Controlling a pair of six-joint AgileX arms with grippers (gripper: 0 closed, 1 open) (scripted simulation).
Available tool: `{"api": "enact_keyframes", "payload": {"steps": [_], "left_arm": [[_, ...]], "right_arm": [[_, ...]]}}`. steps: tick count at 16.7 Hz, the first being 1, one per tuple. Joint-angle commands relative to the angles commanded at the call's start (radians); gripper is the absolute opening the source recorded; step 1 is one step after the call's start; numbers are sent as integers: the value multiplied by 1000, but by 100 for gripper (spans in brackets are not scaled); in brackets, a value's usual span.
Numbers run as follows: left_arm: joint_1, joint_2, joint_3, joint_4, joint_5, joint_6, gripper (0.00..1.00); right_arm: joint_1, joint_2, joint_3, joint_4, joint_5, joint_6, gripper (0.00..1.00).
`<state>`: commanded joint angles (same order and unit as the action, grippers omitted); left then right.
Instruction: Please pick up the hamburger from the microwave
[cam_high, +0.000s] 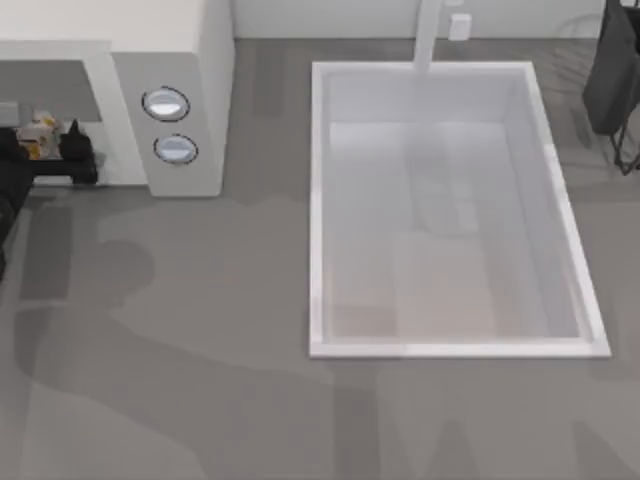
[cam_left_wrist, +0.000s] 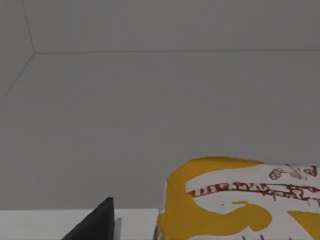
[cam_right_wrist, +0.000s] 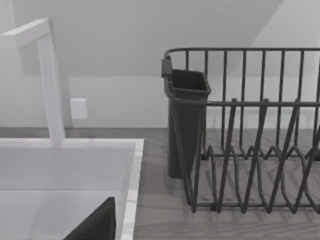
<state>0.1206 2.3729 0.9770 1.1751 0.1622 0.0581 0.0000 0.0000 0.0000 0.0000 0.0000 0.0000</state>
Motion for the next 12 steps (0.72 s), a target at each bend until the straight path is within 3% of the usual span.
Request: {"api": "enact_keyframes", "payload": {"steps": [4, 12], "left_arm": [[-7, 105, 155, -92, -7, -2, 100], [-32, 385, 693, -401, -31, -11, 100]], "right_arm": [[0, 0, 0, 0, 0, 0, 100], [0, 0, 0, 0, 0, 0, 100]]}}
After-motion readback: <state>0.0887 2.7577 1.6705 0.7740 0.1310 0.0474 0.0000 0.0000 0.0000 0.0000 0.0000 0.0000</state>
